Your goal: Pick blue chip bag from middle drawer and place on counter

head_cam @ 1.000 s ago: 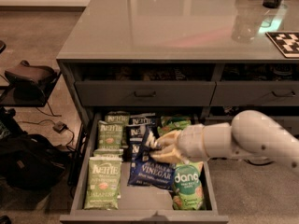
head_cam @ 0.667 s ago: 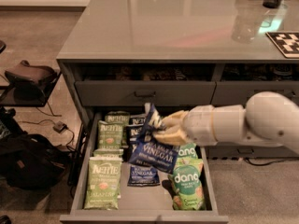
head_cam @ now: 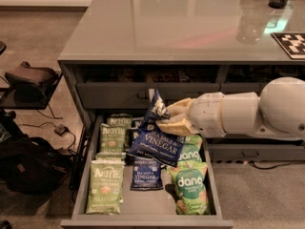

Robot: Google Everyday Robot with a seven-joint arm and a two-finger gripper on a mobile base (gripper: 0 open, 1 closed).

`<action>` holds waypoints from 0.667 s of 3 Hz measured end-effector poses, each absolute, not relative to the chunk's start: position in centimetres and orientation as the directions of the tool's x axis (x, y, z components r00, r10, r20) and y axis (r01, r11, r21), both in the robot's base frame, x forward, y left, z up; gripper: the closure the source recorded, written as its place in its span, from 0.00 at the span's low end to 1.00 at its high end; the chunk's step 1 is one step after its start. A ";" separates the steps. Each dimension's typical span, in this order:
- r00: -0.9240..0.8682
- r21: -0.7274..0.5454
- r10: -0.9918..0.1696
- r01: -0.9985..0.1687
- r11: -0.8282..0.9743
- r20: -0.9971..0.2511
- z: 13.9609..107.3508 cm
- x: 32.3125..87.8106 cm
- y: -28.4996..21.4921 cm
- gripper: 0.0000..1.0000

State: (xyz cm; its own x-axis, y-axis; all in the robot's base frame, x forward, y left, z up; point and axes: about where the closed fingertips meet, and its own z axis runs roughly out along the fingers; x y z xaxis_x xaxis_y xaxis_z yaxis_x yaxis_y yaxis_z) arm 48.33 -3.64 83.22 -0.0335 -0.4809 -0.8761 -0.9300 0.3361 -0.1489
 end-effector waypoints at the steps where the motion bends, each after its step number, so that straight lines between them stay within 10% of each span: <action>1: 0.008 -0.191 -0.486 -0.925 0.328 -0.874 85.4 48.5 -3.3 1.00; 2: 0.073 -0.256 -0.481 -0.910 0.327 -0.874 89.8 48.8 -3.1 1.00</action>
Offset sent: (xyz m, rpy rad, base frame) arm 0.0115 0.0022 0.1239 0.0110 -0.2100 0.0019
